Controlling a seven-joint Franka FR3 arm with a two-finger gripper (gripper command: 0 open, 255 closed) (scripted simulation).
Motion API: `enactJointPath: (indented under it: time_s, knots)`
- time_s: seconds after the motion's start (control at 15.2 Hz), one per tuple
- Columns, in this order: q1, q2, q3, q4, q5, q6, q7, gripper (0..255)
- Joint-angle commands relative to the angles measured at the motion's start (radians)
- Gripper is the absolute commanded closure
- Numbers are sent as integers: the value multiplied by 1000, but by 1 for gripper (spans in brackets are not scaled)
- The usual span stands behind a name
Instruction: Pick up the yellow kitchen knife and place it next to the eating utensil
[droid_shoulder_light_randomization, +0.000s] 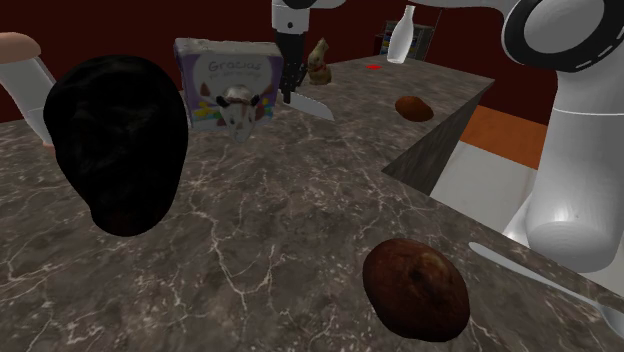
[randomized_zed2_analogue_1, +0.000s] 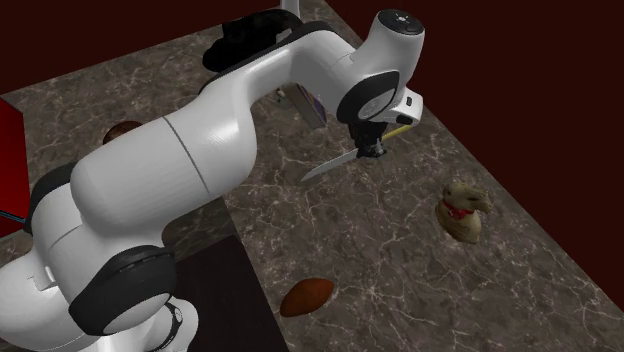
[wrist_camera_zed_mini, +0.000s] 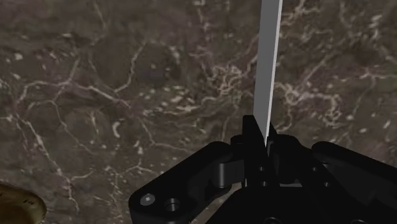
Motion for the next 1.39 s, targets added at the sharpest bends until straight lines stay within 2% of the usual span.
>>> enactJointPath:
  time_s: [0.0,0.79,1.32]
  knots:
    - [0,0,0,0,0,0,0,255]
    - [12,41,1,224,-6,-183,1,255]
    - [31,116,1,454,-19,-338,2,255]
